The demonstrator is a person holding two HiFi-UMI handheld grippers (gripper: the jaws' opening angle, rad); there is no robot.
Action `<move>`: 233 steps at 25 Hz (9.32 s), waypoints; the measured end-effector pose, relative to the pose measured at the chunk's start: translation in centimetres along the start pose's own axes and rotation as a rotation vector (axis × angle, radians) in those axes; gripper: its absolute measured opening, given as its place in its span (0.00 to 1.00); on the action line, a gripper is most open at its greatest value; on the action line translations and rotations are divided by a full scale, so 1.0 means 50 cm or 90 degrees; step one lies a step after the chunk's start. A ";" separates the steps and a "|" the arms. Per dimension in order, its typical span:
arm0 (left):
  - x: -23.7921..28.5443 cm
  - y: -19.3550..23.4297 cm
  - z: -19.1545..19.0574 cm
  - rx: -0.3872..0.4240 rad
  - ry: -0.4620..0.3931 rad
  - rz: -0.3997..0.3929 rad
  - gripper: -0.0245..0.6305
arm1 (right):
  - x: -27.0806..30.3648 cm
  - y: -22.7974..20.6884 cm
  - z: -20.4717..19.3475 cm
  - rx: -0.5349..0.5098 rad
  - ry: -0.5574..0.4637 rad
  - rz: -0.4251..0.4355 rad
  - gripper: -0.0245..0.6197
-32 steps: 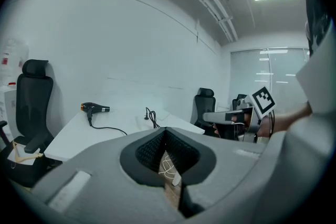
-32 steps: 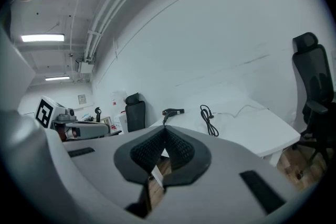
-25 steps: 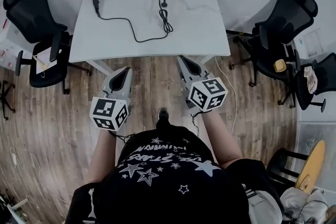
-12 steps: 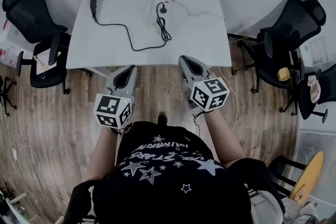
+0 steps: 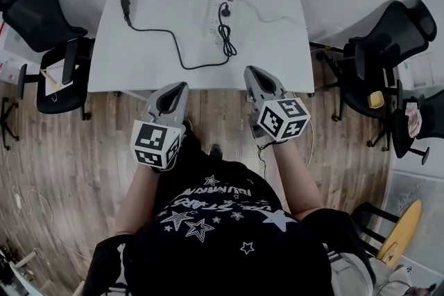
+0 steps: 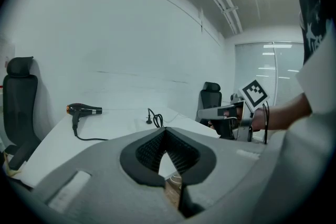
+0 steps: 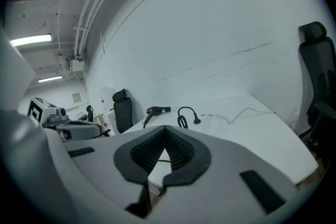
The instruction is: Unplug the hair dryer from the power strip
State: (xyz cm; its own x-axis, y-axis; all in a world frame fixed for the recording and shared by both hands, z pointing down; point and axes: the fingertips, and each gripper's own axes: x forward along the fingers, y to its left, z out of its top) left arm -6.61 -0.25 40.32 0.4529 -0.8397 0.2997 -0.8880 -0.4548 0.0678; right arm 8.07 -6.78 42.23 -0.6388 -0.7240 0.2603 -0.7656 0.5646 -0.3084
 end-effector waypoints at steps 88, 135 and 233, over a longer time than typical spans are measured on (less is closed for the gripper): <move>0.602 0.203 -0.103 -0.056 0.216 -0.169 0.05 | 0.478 -0.342 -0.012 0.018 0.214 -0.017 0.05; 0.613 0.186 -0.136 -0.044 0.264 -0.183 0.05 | 0.556 -0.278 -0.009 -0.149 0.223 0.067 0.15; 0.237 0.214 -0.044 -0.042 0.089 -0.218 0.05 | 0.266 0.049 0.080 -0.246 0.055 -0.120 0.14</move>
State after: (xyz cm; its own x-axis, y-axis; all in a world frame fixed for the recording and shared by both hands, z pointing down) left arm -10.90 -14.41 46.72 0.7138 -0.5909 0.3760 -0.6918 -0.6784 0.2472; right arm -1.99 -16.61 41.26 -0.4761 -0.8024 0.3599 -0.8313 0.5441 0.1133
